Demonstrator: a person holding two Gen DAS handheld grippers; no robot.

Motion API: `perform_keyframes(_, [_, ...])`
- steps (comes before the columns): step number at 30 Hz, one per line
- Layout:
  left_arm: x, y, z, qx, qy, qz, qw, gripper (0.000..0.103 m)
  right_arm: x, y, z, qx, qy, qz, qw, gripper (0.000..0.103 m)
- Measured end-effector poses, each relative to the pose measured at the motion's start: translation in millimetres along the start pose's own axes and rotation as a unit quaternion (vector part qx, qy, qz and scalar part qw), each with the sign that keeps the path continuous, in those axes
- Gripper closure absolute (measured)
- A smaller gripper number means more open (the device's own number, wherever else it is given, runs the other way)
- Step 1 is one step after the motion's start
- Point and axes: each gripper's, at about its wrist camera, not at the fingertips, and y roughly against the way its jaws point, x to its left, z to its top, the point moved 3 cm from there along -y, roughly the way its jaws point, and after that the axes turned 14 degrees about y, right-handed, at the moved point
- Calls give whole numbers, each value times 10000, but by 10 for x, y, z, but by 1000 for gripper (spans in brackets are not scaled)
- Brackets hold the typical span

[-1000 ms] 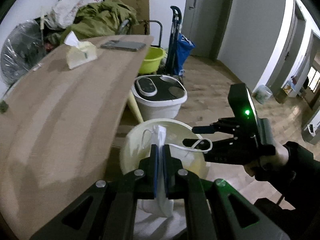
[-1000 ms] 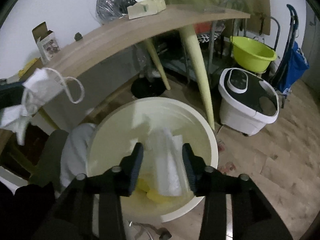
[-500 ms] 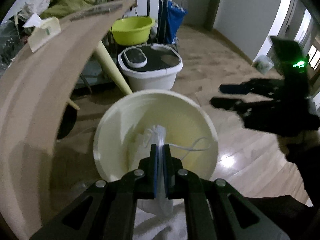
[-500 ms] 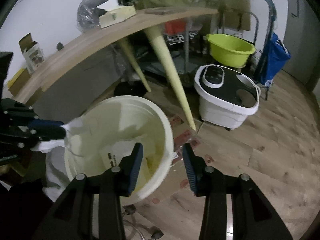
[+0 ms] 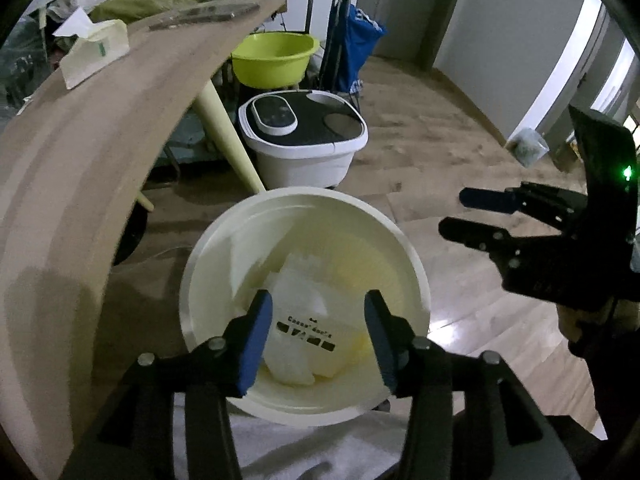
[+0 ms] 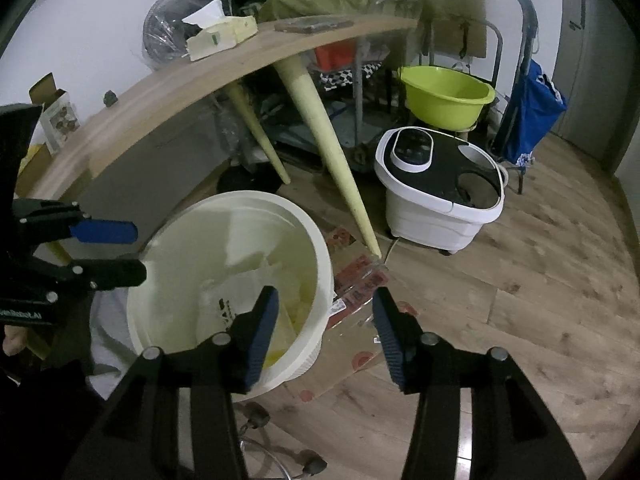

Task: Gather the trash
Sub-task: 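Open the left gripper to drop the white mask into the bucket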

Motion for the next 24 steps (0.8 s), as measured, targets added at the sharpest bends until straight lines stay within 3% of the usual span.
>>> perform_keyframes(15, [205,923,-101,-997,461,7,9940,53,410,411,413,-428,478,-32,9979,47])
perform_keyframes(21, [397,1342,-241,-1670,641,75,9838,53,634,643,620,-703,748,-70,9947,45])
perform_keyframes(24, [499,1480,-300,-1943,767,157,9778,53,744,760,727,-846,848,-71,9928,35])
